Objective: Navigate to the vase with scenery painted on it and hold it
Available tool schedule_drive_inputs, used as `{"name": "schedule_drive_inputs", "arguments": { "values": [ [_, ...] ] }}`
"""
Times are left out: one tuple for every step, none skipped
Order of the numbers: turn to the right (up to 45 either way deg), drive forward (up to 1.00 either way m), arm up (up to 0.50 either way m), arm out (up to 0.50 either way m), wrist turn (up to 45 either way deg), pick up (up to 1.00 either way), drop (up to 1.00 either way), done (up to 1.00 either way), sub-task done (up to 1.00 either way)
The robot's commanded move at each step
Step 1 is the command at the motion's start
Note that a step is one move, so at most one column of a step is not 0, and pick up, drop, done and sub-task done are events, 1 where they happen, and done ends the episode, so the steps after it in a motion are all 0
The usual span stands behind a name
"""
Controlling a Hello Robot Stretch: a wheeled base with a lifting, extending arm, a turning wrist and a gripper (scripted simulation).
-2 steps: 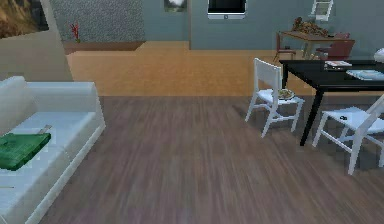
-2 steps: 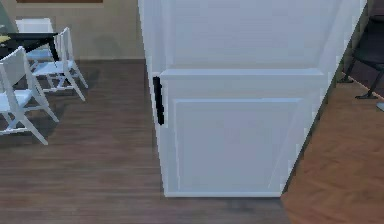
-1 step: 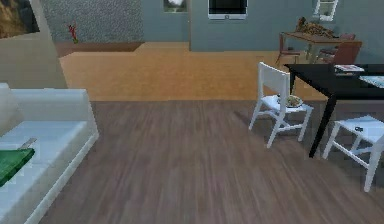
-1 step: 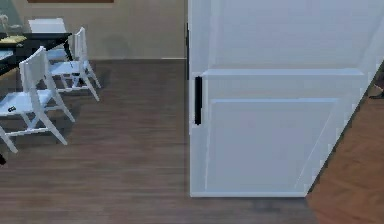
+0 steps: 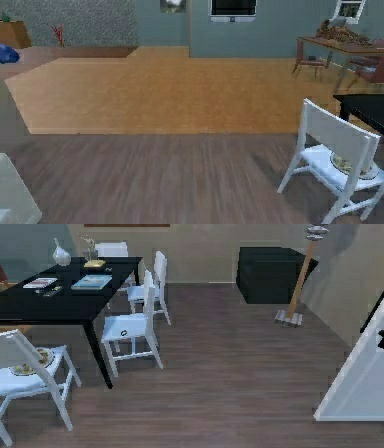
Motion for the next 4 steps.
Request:
{"name": "schedule_drive_inputs", "arguments": {
  "values": [
    [3.0, 0.00, 0.00, 0.00, 0.0, 0.00, 0.00, 0.00, 0.00],
    [0.0, 1.00, 0.00, 0.00, 0.0, 0.00, 0.00, 0.00, 0.00],
    [6.0, 0.00, 0.00, 0.00, 0.0, 0.00, 0.00, 0.00, 0.00],
    [0.0, 0.50, 0.00, 0.00, 0.0, 0.00, 0.00, 0.00, 0.00]
  ]
}}
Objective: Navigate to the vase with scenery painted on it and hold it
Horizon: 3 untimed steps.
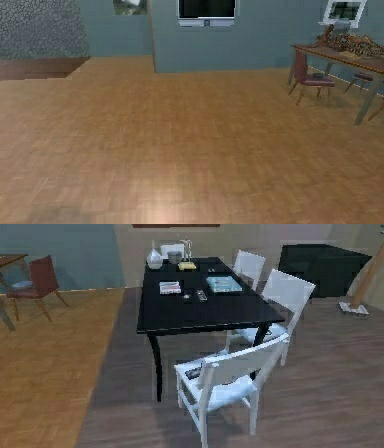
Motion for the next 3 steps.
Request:
{"name": "schedule_drive_inputs", "arguments": {
  "values": [
    [0.0, 0.05, 0.00, 0.00, 0.0, 0.00, 0.00, 0.00, 0.00],
    [15.0, 0.00, 0.00, 0.00, 0.0, 0.00, 0.00, 0.00, 0.00],
    [0.0, 1.00, 0.00, 0.00, 0.0, 0.00, 0.00, 0.00, 0.00]
  ]
}}
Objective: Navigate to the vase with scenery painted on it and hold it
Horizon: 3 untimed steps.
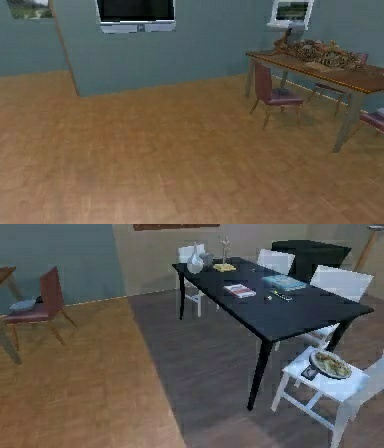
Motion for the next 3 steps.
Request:
{"name": "schedule_drive_inputs", "arguments": {
  "values": [
    [0.0, 1.00, 0.00, 0.00, 0.0, 0.00, 0.00, 0.00, 0.00],
    [3.0, 0.00, 0.00, 0.00, 0.0, 0.00, 0.00, 0.00, 0.00],
    [0.0, 1.00, 0.00, 0.00, 0.0, 0.00, 0.00, 0.00, 0.00]
  ]
}}
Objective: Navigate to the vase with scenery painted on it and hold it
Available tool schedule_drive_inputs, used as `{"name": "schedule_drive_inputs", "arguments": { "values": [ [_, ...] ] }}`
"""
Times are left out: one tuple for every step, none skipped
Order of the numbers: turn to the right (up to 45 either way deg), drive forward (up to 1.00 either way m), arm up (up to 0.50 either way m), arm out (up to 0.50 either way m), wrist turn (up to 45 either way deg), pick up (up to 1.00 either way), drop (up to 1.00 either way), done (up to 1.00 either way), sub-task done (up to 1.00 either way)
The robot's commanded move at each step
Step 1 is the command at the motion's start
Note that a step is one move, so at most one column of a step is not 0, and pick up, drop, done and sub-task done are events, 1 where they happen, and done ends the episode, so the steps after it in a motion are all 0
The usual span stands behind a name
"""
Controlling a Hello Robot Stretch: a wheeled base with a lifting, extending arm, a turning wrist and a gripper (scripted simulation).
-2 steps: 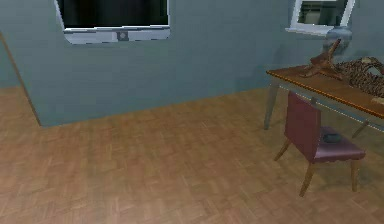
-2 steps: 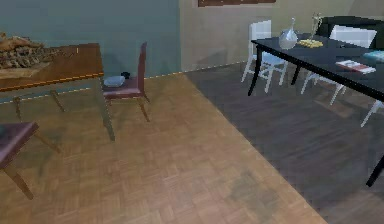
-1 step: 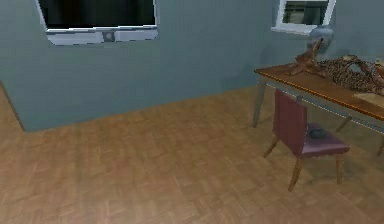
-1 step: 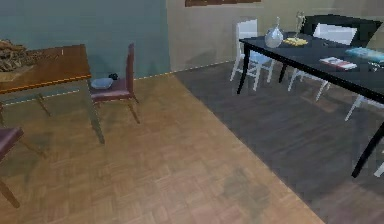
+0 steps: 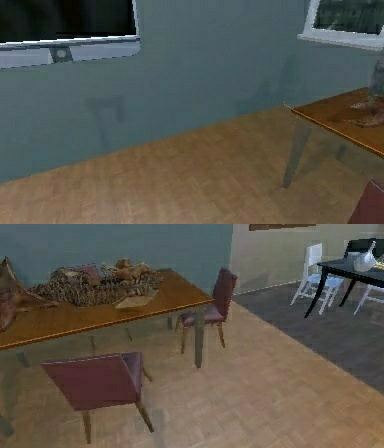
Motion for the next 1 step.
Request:
{"name": "schedule_drive_inputs", "arguments": {
  "values": [
    [3.0, 0.00, 0.00, 0.00, 0.0, 0.00, 0.00, 0.00, 0.00]
  ]
}}
